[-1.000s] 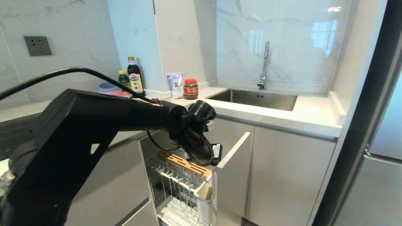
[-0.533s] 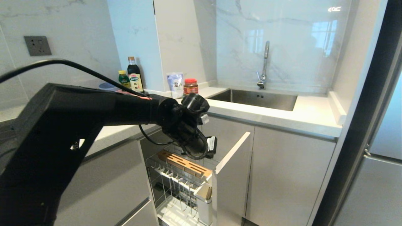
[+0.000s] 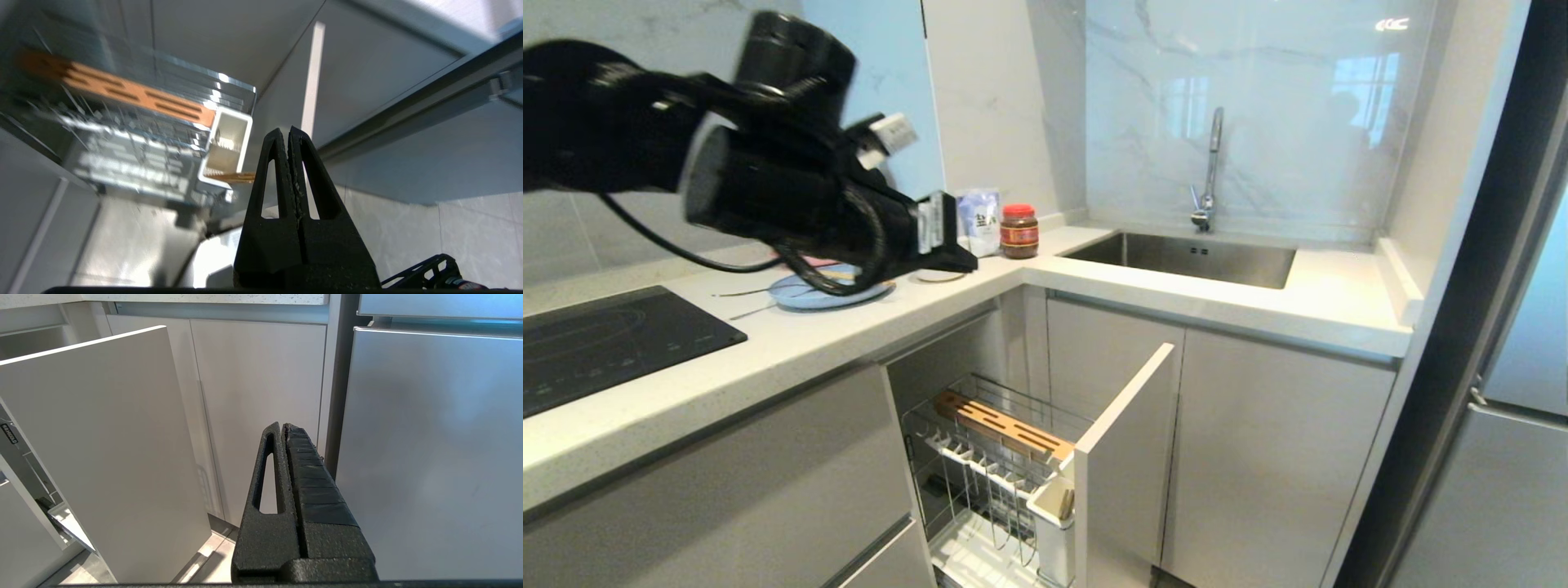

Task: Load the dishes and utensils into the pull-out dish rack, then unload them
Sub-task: Pick up the chopsticks and place it in the cupboard

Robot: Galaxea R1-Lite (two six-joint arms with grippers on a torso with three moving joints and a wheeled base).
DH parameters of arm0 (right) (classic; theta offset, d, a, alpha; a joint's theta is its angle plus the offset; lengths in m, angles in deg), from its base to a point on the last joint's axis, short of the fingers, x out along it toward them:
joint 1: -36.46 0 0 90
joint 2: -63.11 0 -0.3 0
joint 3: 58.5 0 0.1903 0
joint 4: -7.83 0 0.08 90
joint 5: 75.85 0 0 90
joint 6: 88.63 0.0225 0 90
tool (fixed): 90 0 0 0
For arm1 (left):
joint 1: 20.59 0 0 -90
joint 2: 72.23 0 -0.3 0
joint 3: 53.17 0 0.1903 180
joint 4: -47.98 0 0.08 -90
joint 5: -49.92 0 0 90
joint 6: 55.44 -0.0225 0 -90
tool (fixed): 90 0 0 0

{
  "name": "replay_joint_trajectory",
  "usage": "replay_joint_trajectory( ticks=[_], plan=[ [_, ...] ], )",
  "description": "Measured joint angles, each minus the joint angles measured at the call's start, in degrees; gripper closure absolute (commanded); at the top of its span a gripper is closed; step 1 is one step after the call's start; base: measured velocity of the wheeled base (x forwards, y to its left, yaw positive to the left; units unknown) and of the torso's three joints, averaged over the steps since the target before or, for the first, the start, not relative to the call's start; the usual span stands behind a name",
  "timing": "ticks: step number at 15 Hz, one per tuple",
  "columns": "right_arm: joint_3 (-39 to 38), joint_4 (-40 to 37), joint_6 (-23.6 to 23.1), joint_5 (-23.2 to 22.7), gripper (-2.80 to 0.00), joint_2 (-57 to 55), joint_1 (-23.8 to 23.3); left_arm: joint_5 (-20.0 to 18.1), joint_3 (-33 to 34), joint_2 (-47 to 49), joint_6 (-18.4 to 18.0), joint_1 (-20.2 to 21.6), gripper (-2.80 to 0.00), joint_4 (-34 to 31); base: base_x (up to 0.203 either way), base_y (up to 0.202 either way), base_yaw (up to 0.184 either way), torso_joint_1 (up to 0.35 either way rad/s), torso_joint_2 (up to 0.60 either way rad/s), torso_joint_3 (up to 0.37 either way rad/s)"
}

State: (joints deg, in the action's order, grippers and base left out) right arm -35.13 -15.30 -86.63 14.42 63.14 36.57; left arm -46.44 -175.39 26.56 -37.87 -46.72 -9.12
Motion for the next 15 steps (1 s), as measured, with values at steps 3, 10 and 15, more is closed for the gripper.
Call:
replay_joint_trajectory(
  ticks=[3,10,15],
  plan=[
    [0.00,0.00,-0.05,-0.02,0.00,0.00,0.00,-0.96,4.25,-14.83,-5.76,4.90,0.00,0.12,0.000,0.000,0.000,0.000,0.00,0.000],
    [0.00,-0.02,-0.05,0.00,0.00,0.00,0.02,-6.94,20.96,-54.23,-19.70,27.17,0.00,0.11,0.000,0.000,0.000,0.000,0.00,0.000],
    [0.00,0.00,-0.02,0.00,0.00,0.00,0.02,2.66,53.16,-76.17,-25.48,30.48,0.00,13.60,0.000,0.000,0.000,0.000,0.00,0.000]
  ],
)
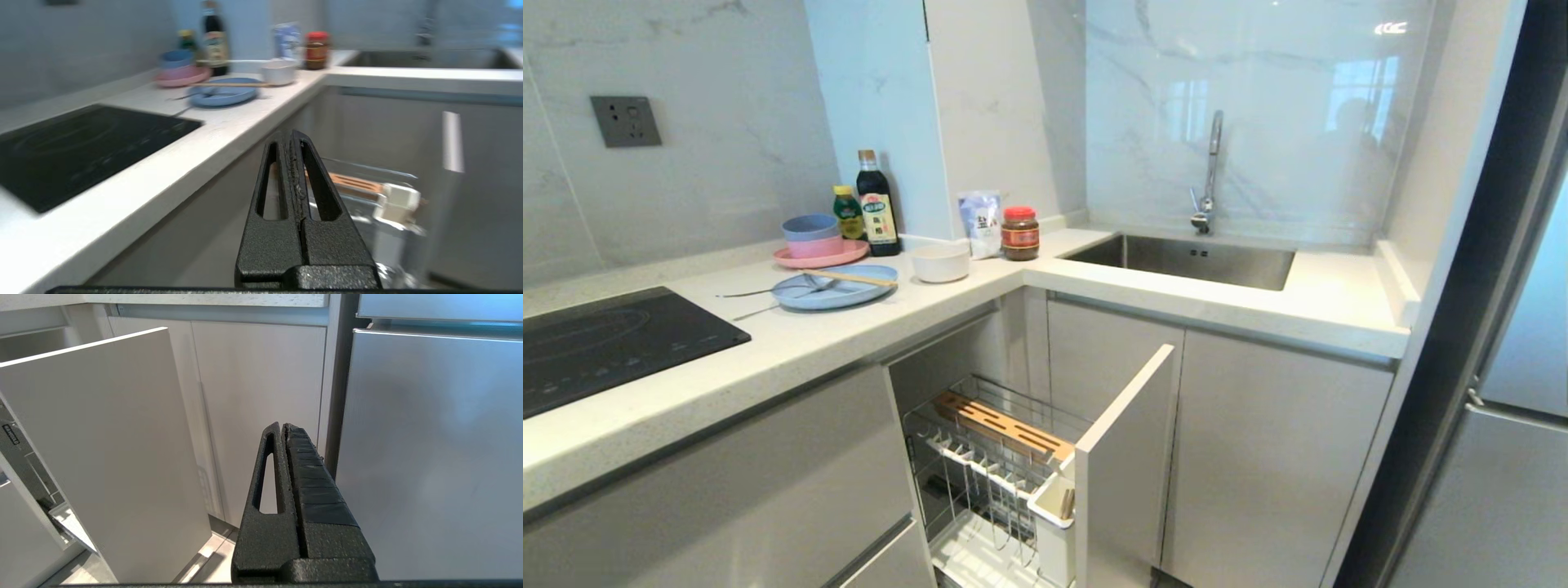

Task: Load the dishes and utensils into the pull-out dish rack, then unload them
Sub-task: Pick up the chopsticks and place it in the cupboard

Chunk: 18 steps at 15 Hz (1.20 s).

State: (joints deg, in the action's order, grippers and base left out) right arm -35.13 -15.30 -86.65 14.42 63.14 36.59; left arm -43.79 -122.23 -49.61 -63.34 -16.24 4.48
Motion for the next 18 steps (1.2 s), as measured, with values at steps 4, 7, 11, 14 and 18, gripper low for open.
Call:
replay_joint_trajectory(
  ticks=[4,7,11,14,18],
  plan=[
    [0.00,0.00,-0.02,-0.01,0.00,0.00,-0.03,3.73,17.25,-10.57,-0.76,-3.07,0.00,15.82,0.000,0.000,0.000,0.000,0.00,0.000],
    [0.00,0.00,-0.02,0.02,0.00,0.00,-0.02,3.81,29.42,-17.60,-1.07,-3.83,0.00,17.57,0.000,0.000,0.000,0.000,0.00,0.000],
    [0.00,0.00,0.00,0.00,0.00,0.00,-0.02,5.59,43.81,-21.64,-1.64,-4.02,0.00,29.72,0.000,0.000,0.000,0.000,0.00,0.000],
    [0.00,0.00,0.00,0.00,0.00,0.00,-0.02,4.63,45.47,-22.50,0.42,-4.05,0.00,27.41,0.000,0.000,0.000,0.000,0.00,0.000],
    [0.00,0.00,0.02,0.00,0.00,0.00,-0.02,1.62,45.69,-22.69,3.87,-4.05,0.00,22.49,0.000,0.000,0.000,0.000,0.00,0.000]
  ],
)
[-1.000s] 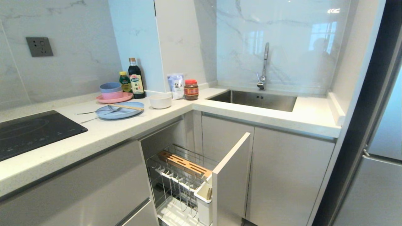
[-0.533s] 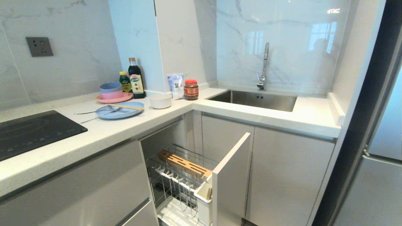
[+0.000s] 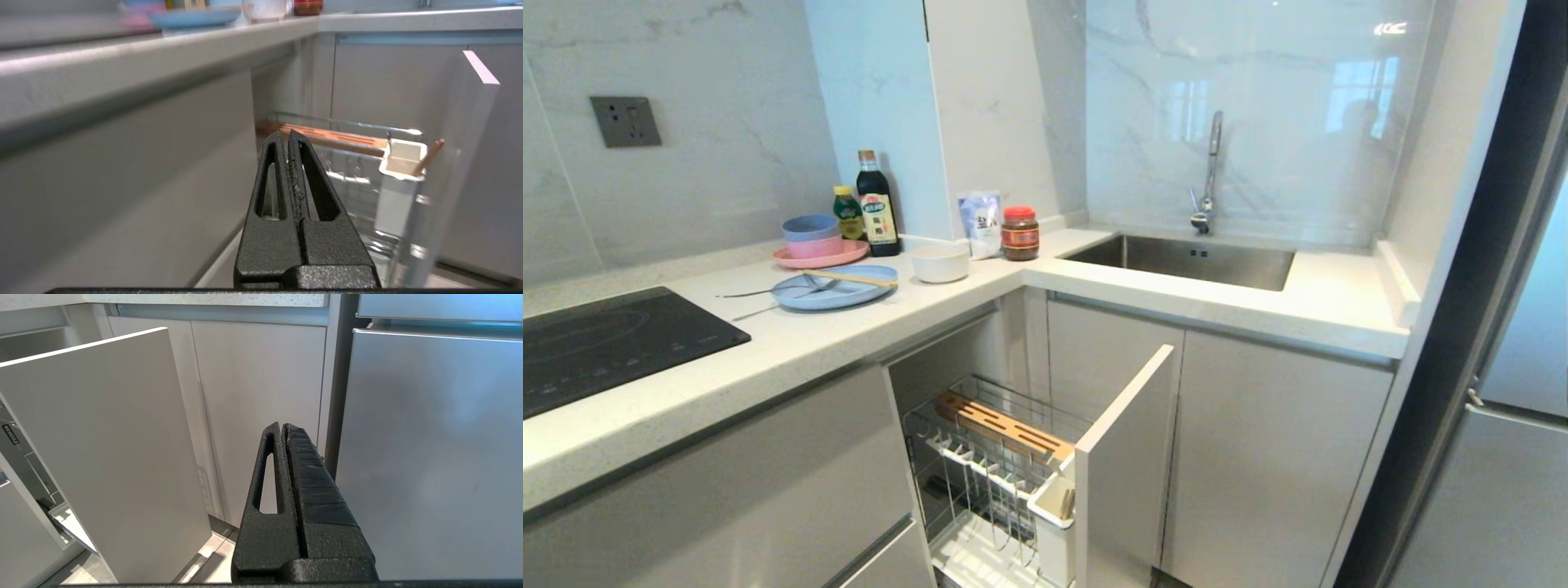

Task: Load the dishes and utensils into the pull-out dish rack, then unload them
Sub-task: Pick up the chopsticks and place it in the cupboard

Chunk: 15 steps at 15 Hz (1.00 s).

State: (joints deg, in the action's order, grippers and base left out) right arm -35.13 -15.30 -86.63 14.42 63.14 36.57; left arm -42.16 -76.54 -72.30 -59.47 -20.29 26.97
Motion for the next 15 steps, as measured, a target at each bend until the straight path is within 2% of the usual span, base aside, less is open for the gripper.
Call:
replay_joint_trajectory(
  ticks=[4,15],
  plan=[
    [0.00,0.00,-0.02,0.00,0.00,0.00,0.00,0.16,0.00,-0.03,1.47,0.00,0.00,0.17,0.000,0.000,0.000,0.000,0.00,0.000],
    [0.00,0.00,-0.02,0.00,0.00,0.00,0.00,0.53,0.00,-0.04,2.55,0.02,0.00,0.88,0.000,0.000,0.000,0.000,0.00,-0.003]
  ],
)
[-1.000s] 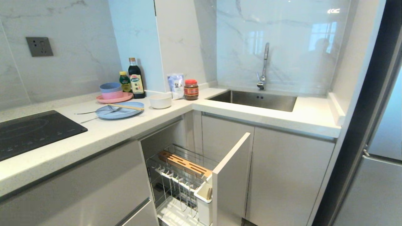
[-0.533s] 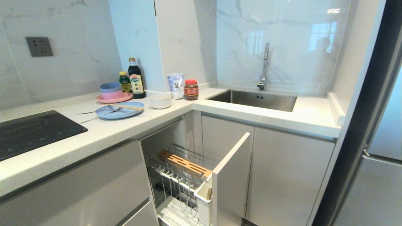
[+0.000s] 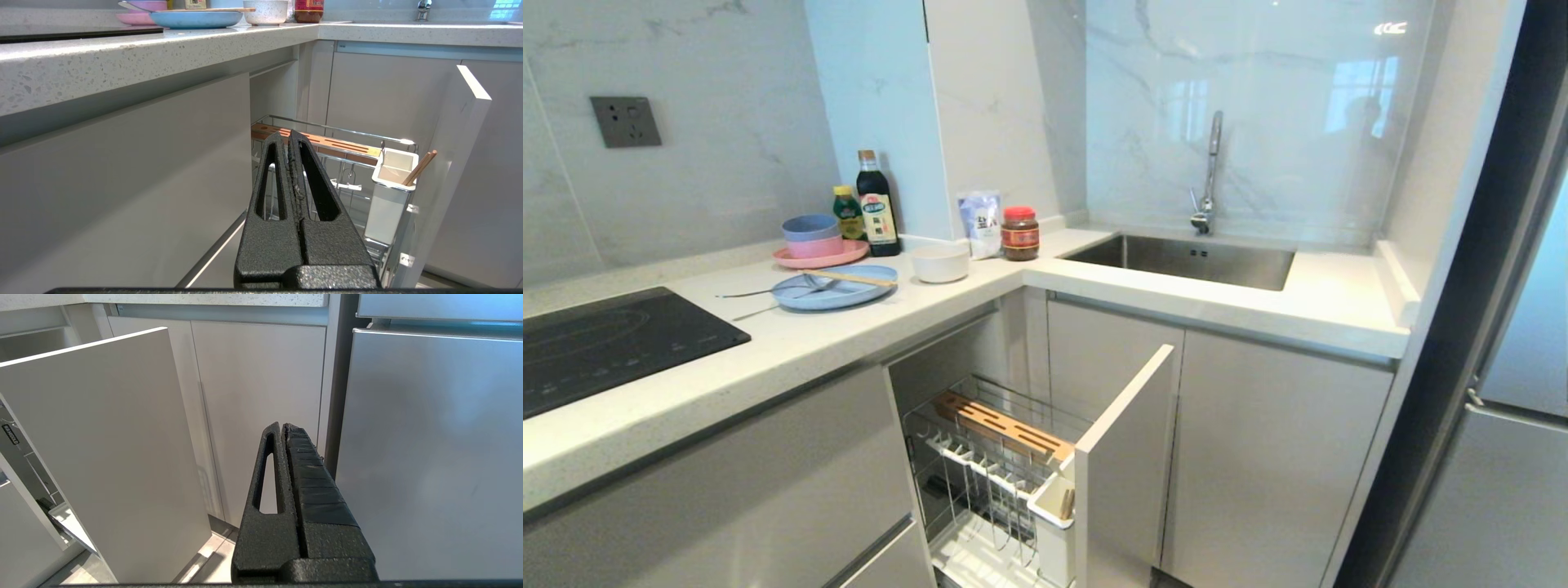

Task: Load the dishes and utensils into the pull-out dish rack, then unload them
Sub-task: Pick up the chopsticks and place it in the cupboard

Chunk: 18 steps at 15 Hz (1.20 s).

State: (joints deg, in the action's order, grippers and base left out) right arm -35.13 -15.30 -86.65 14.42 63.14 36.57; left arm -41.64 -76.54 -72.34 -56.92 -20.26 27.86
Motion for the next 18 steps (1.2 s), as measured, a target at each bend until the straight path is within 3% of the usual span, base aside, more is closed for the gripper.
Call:
replay_joint_trajectory(
  ticks=[18],
  plan=[
    [0.00,-0.01,0.00,0.00,0.00,0.00,0.00,0.33,0.00,0.04,0.13,0.00,0.00,-0.02,0.000,0.000,0.000,0.002,0.00,-0.187]
  ],
)
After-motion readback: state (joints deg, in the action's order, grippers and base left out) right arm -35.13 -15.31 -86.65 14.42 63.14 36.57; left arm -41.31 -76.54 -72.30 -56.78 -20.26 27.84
